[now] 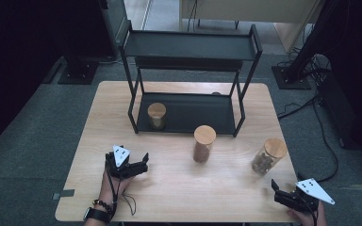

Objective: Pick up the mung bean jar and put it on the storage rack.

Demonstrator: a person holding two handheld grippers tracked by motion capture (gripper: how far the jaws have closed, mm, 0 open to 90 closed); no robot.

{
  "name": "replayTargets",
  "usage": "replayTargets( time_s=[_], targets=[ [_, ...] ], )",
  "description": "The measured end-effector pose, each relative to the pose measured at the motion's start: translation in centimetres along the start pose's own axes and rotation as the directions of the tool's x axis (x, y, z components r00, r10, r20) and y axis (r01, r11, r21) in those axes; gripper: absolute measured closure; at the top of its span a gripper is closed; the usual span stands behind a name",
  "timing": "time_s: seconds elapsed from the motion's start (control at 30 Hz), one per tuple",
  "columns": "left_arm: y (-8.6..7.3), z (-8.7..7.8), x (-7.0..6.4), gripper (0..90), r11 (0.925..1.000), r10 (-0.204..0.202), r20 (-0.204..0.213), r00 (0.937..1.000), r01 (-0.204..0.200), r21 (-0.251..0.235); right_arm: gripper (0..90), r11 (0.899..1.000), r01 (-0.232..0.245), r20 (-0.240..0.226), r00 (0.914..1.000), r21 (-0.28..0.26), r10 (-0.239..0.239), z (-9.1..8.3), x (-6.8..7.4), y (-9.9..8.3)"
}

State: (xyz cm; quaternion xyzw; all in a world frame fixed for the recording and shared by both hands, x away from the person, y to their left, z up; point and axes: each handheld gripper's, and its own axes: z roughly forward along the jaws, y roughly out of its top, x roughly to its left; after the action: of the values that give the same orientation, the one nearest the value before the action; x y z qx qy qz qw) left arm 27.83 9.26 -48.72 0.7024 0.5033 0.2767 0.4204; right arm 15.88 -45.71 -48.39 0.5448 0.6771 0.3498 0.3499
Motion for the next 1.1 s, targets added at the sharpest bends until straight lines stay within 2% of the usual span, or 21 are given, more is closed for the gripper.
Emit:
replayTargets(
  time_s=[0.2, 0.43, 0.83, 1.1],
  targets=[
    [-0.3, -0.6, 0.2, 0.1, 0.9998, 0.019, -0.002, 0.9998, -0.019, 0.006, 1.8, 1.000, 0.004, 0.000, 1.0000, -0.004, -0.004, -0.1, 0.0, 0.0],
    [-0.7, -1.4, 0.7, 0.1, 0.9999, 0.012, 0.002, 0.9999, -0.012, 0.004, 1.8, 1.000, 0.004, 0.002, 1.0000, -0.003, -0.004, -0.1, 0.1, 0.0],
    [-1.1, -2.3, 1.1, 0.1, 0.9996, 0.029, 0.004, 0.9996, -0.029, 0.001, 1.7, 1.000, 0.003, 0.007, 1.0000, -0.004, -0.003, -0.1, 0.1, 0.0],
    [-1.6, -3.1, 1.6, 0.1, 0.9996, 0.027, 0.004, 0.9996, -0.027, -0.002, 1.8, 1.000, 0.005, 0.009, 0.9999, -0.004, -0.005, -0.1, 0.1, 0.0]
  ],
)
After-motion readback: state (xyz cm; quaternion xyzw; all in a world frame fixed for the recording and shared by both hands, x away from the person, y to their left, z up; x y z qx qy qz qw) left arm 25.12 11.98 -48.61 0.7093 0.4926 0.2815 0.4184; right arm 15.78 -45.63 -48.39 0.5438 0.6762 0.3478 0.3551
